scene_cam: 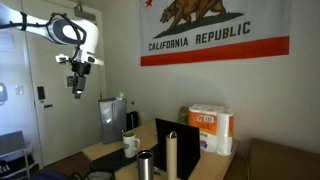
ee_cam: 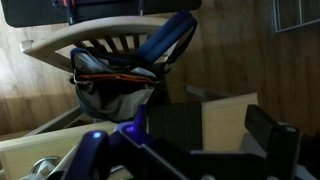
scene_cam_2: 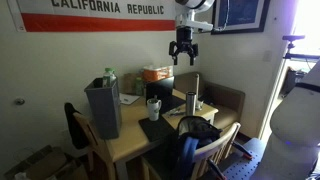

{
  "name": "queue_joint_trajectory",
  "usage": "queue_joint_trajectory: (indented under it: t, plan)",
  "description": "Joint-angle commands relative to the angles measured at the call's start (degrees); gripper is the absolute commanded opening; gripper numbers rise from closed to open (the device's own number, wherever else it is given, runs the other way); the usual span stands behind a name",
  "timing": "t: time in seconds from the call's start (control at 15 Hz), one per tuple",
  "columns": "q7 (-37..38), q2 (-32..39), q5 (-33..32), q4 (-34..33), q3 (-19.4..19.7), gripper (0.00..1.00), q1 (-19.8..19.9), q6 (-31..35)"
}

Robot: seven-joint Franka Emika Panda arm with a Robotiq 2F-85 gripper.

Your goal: Take the paper towel core off the stand and put it in the gray bin

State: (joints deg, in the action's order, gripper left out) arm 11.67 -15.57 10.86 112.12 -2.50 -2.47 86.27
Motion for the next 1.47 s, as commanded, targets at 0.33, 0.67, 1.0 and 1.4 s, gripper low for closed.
queue_joint_trajectory:
  t: [0.33, 0.67, 1.0, 1.4]
  plan:
    - [1.1, 2.5, -1.0, -1.5, 0.1, 1.00, 1.3, 1.6]
    - [1.4, 9.3, -4.6, -7.1, 3.7, 1.00, 5.2, 6.3]
    - [1.7, 18.4, -8.7, -14.7, 8.7, 1.00, 9.1, 12.2]
    - [2.4, 30.3, -8.0, -24.2, 12.5, 1.00, 12.0, 17.3]
